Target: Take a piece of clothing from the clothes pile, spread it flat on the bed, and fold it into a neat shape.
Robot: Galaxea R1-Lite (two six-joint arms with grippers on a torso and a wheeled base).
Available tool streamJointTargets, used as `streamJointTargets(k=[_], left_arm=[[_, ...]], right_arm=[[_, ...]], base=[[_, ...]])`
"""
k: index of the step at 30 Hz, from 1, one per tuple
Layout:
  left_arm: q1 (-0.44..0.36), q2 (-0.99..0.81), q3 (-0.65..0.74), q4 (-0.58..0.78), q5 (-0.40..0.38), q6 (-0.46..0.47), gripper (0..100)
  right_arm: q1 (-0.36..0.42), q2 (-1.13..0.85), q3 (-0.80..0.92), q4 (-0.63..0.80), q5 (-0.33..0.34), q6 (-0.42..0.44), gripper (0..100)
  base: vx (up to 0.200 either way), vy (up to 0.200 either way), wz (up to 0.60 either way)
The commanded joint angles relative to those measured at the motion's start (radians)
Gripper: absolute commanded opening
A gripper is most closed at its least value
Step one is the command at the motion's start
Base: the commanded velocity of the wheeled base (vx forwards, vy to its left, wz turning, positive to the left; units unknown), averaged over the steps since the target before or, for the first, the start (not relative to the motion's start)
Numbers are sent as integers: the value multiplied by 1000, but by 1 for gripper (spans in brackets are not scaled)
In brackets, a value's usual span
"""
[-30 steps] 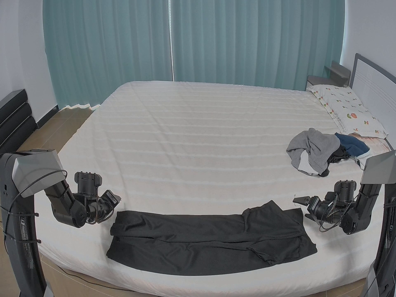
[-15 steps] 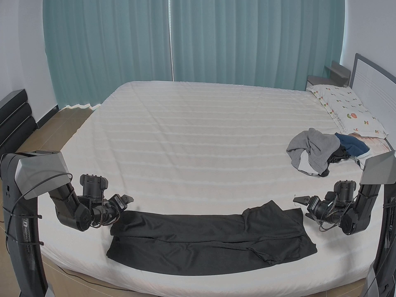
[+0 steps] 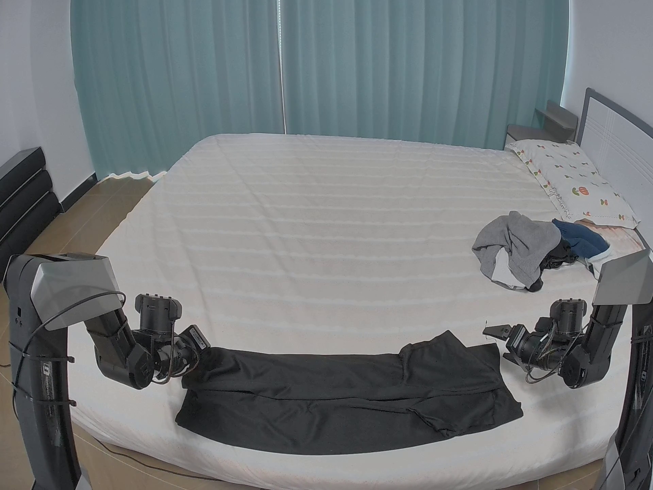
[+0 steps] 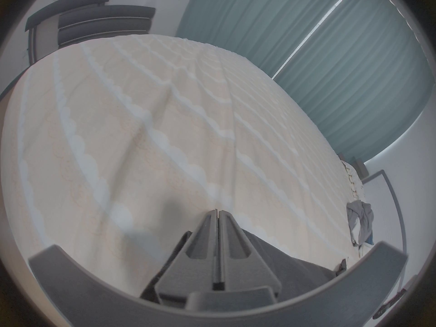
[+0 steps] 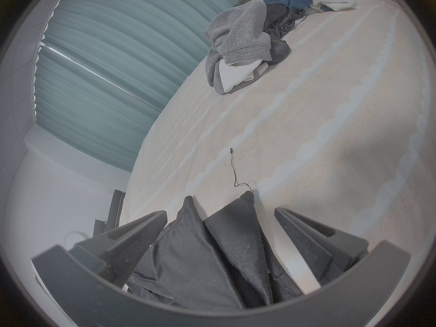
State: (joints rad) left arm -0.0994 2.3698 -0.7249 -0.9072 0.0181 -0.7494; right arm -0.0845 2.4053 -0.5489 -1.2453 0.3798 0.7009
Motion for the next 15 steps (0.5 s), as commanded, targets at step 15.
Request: streamJointTargets(k=[15], left_arm=[[32,2,2,-62,69,-50,0]], right_arm=[[-5,-11,4,0,-1,5,100]], base=[[0,0,0]])
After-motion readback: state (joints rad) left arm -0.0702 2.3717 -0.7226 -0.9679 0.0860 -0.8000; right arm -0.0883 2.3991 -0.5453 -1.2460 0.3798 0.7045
